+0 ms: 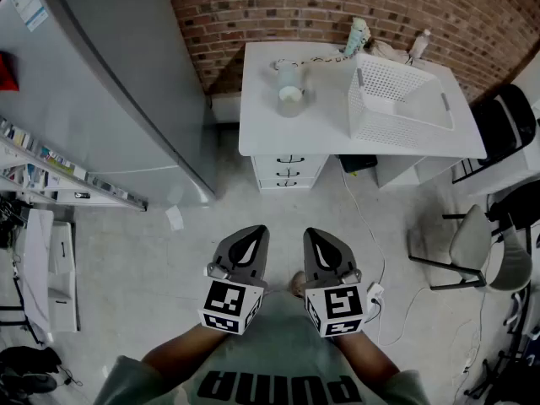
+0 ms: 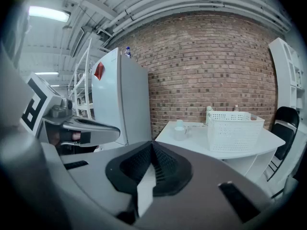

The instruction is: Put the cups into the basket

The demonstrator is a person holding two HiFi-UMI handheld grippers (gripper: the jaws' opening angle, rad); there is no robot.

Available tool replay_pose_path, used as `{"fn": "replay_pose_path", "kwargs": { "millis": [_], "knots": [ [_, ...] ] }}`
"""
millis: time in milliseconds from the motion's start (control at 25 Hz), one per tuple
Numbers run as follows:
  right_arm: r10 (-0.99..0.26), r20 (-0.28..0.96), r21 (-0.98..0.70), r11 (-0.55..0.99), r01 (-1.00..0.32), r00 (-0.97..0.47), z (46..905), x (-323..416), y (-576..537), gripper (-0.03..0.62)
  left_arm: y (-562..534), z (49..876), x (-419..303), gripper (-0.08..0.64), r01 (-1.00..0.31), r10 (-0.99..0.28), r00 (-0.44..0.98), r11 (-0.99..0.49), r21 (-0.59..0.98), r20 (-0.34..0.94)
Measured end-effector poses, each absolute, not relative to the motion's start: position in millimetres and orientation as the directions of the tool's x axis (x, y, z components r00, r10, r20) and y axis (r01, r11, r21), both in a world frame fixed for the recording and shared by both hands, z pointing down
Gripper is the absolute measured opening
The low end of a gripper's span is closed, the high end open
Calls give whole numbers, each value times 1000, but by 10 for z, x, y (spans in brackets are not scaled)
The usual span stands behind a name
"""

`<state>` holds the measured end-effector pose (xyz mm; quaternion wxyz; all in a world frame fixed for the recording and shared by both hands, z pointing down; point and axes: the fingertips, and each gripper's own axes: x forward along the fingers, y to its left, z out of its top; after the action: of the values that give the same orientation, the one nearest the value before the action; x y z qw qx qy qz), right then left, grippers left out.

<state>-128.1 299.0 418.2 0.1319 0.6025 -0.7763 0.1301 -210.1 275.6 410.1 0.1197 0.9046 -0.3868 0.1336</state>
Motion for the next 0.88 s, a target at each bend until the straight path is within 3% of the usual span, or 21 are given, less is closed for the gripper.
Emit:
{"fn": "replay_pose_path", "kwargs": {
  "millis": [880],
  "knots": [
    [-905, 330, -39, 269, -962, -267, 4047, -1225, 3082, 6, 2848, 4009, -2055, 3, -754, -701, 646, -648, 108, 302]
  ]
}}
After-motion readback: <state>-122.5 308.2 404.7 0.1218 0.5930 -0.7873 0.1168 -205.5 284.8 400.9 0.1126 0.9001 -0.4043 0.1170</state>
